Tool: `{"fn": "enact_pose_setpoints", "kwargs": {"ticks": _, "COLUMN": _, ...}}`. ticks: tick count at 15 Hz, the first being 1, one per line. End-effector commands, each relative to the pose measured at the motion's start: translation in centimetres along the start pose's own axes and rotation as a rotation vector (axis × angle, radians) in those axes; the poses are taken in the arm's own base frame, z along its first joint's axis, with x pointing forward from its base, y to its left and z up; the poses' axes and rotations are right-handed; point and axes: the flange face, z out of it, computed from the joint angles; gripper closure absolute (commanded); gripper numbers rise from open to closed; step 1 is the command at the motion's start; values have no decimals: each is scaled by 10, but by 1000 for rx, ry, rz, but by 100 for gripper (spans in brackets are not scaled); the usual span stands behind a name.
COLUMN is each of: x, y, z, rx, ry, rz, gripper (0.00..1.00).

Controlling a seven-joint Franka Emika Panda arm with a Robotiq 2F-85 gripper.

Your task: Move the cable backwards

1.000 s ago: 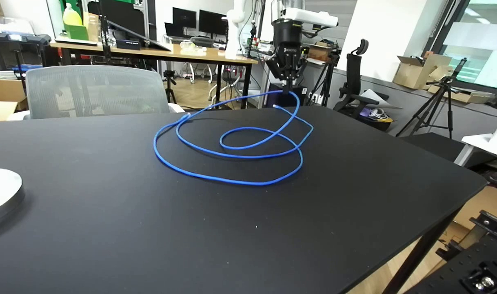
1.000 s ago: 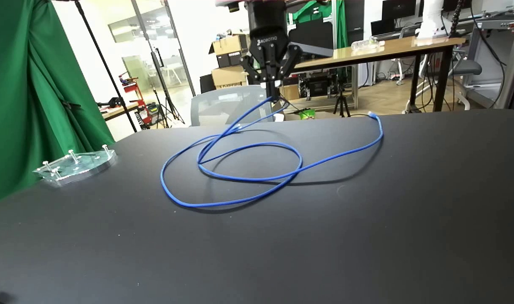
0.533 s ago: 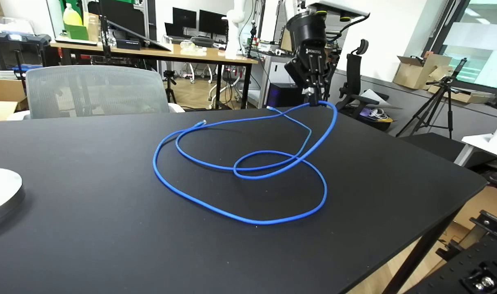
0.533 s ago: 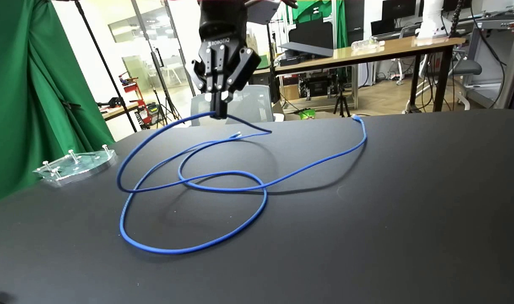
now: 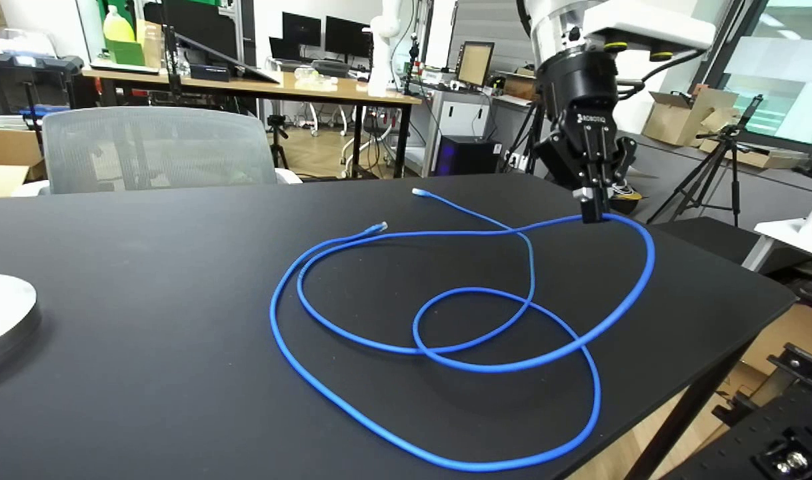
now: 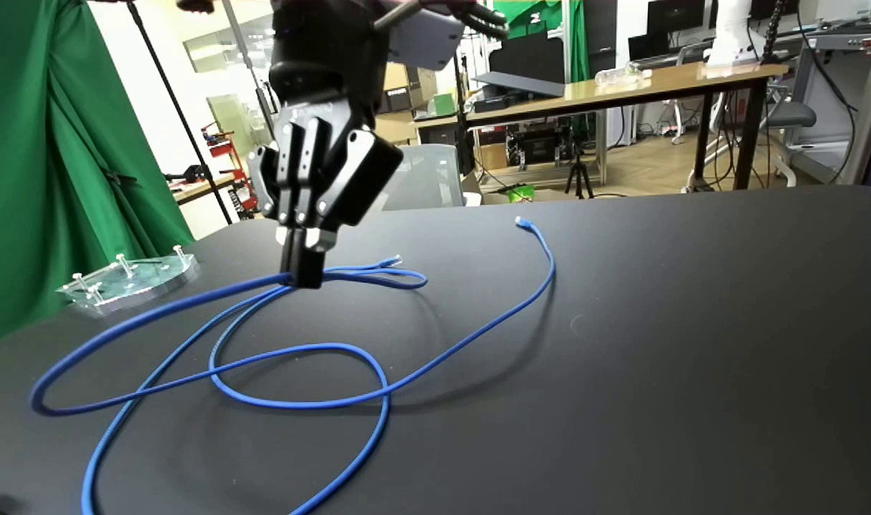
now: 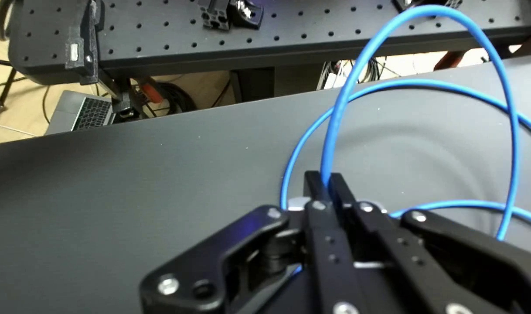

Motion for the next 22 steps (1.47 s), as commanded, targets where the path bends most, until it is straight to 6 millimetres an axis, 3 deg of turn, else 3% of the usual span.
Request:
{"fn": "enact_pose_setpoints", "kwargs": {"ticks": 1, "x": 8, "y": 55, "z": 10, "rx": 107, "ry": 140, "rz": 77, "gripper": 98}}
{"fn": "enact_pose_setpoints", "kwargs": {"ticks": 4, "x": 29, "y": 106, "z": 17, "rx": 177, "ry": 209, "rz": 99, "gripper": 98}}
{"fn": "enact_pose_setpoints", "kwargs": {"ticks": 6, "x": 43, "y": 129, "z": 18, "rx": 198, "ry": 224, "rz": 101, "gripper": 98}}
{"fn": "enact_pose_setpoints", "kwargs": {"ticks": 18, "x": 126, "y": 210, "z": 8, "rx": 235, "ry": 248, "rz": 279, "gripper": 98}}
{"fn": "enact_pose_setpoints", "kwargs": {"ticks": 19, "x": 131, "y": 212, "z": 7, "rx": 240, "ry": 247, "rz": 287, "gripper": 69}}
{"fn": "enact_pose_setpoints", "kwargs": {"ticks": 20, "x": 134, "y": 214, "z": 8, "rx": 248, "ry": 246, "rz": 292, "gripper": 68}}
{"fn": "enact_pose_setpoints", "kwargs": {"ticks": 22, "x": 138, "y": 214, "z": 7, "rx": 258, "ry": 245, "rz": 297, "gripper": 55}}
